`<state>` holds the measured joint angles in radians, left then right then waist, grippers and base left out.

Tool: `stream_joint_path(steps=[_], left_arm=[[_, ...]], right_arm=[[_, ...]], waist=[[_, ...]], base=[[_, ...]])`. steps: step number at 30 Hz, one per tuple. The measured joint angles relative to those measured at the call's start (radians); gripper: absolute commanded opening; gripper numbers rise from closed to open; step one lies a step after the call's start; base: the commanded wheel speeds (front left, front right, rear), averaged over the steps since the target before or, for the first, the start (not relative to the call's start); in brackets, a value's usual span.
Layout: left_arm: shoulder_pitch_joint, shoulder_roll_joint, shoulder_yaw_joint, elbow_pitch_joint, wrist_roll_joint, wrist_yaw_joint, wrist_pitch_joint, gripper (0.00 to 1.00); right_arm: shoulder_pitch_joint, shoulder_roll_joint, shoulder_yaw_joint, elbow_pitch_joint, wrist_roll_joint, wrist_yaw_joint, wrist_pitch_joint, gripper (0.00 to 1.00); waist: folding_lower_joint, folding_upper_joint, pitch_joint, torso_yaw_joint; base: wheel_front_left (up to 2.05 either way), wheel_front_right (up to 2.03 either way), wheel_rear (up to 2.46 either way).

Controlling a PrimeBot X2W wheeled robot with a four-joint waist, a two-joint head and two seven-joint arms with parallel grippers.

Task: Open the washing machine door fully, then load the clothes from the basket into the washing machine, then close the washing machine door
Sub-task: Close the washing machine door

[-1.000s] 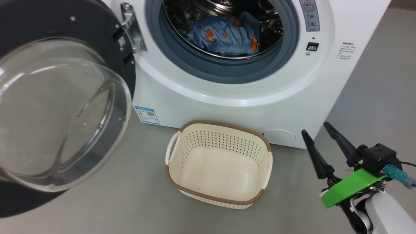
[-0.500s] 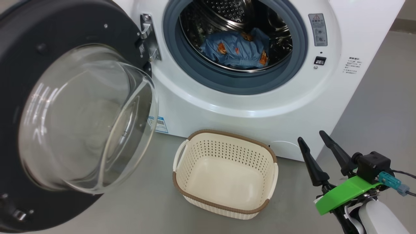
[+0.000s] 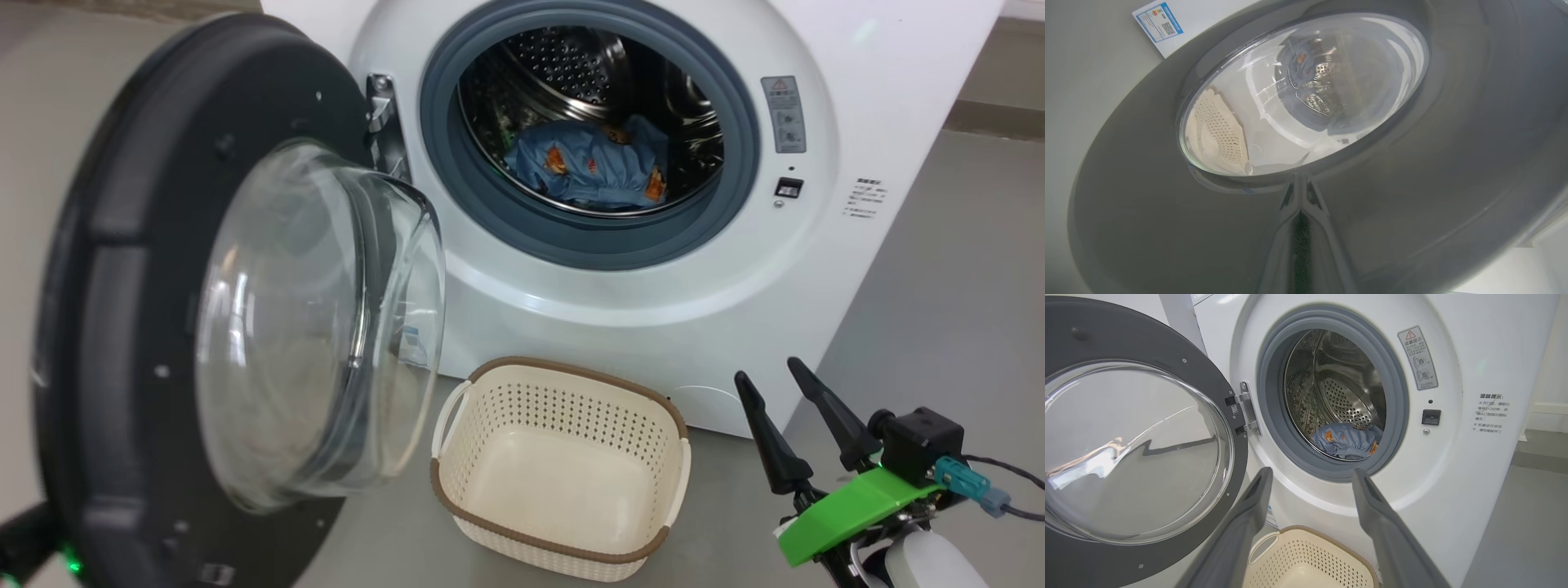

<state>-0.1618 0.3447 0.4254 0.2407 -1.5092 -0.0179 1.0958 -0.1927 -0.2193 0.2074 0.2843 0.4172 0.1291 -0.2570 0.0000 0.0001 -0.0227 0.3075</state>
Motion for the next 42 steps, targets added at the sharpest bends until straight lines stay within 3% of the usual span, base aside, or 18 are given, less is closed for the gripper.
stream_joint_path(steps=[6,11,26,42], left_arm=[[0.103,-0.082,-0.045,-0.238,-0.021,0.074,0.034,0.00],[0.119,-0.103,-0.070,-0.317,-0.018,0.093,0.037,0.00],[0.121,-0.205,-0.168,-0.381,-0.004,0.085,0.011,0.00],[0.051,-0.244,-0.195,-0.345,0.035,0.038,-0.053,0.00]], right_arm=[[0.016,0.002,-0.006,0.000,0.000,0.000,0.000,1.00],[0.016,0.006,-0.007,-0.001,0.000,0.000,0.000,1.00],[0.015,0.016,-0.026,-0.004,0.000,0.000,0.000,1.00],[0.001,0.016,-0.024,-0.008,0.000,0.000,0.000,1.00]], waist=[[0.0000,0.0000,-0.009,-0.033],[0.0000,0.0000,-0.011,-0.061],[0.0000,0.0000,0.003,-0.204],[0.0000,0.0000,0.037,-0.369]], base=[[0.00,0.00,0.00],[0.00,0.00,0.00],[0.00,0.00,0.00],[0.00,0.00,0.00]])
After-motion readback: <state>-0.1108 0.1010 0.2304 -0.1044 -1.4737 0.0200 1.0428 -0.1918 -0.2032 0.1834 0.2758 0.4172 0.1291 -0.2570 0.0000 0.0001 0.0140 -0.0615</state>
